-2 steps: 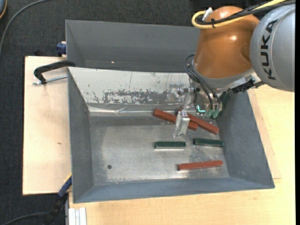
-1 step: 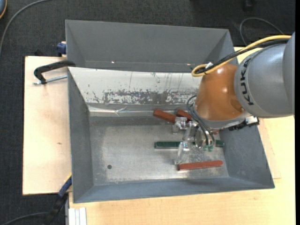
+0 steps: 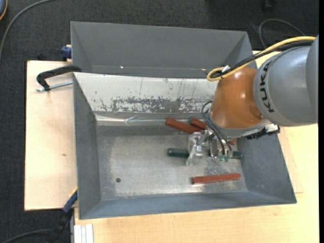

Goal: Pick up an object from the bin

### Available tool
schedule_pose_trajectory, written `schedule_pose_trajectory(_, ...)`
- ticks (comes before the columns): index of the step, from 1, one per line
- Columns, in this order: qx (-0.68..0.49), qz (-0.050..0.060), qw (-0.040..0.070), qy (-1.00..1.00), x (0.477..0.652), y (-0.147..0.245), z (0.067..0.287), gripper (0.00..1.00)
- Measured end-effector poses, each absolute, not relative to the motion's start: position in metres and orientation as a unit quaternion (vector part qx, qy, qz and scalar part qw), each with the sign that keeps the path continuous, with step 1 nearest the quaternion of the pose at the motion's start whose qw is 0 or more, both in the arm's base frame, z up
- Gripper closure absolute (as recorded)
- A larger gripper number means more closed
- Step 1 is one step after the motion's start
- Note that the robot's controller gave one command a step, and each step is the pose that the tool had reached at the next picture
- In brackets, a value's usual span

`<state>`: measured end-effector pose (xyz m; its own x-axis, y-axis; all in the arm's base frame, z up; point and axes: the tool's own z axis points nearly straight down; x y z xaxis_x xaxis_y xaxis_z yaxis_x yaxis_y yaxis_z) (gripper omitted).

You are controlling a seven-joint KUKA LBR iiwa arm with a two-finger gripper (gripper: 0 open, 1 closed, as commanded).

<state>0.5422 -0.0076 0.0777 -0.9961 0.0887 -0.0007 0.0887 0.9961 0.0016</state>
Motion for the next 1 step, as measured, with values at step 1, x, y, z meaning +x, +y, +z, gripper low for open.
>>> schedule_pose_trajectory(1,0.051,0.001,0.008,0.999,0.5597,-0.0187,0.2378,1.0)
